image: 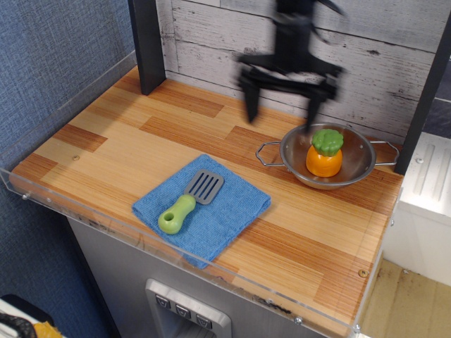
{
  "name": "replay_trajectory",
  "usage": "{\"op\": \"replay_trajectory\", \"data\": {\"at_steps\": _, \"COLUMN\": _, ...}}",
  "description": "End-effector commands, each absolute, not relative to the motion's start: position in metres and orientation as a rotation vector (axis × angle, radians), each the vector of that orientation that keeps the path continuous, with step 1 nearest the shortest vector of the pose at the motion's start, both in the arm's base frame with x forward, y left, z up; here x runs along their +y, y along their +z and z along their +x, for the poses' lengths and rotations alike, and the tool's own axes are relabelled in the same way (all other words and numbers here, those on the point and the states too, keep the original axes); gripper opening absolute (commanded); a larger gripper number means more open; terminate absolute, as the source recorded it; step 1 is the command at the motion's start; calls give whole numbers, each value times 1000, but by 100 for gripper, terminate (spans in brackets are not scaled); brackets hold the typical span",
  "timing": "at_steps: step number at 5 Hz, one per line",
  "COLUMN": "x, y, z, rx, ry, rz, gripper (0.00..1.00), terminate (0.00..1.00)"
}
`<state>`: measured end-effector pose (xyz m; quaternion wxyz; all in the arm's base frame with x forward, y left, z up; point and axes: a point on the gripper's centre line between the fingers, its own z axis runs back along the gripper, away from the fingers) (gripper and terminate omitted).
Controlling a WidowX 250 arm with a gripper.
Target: Move the orange container with green lid and place it on the kadai.
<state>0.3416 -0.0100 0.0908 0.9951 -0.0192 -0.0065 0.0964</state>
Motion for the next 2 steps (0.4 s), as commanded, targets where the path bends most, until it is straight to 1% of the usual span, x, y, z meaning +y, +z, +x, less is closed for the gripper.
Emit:
{"op": "replay_trajectory", "data": {"at_steps": 1, "x": 24, "y": 133, "z": 298, "rx": -168, "ry": 248, "rz": -6, "gripper": 100, "terminate": 0}}
{"op": "replay_trajectory", "data": {"at_steps": 2, "x": 23, "y": 132, "z": 305, "rx": -203, "ry": 118, "rz": -26, "gripper": 100, "terminate": 0}}
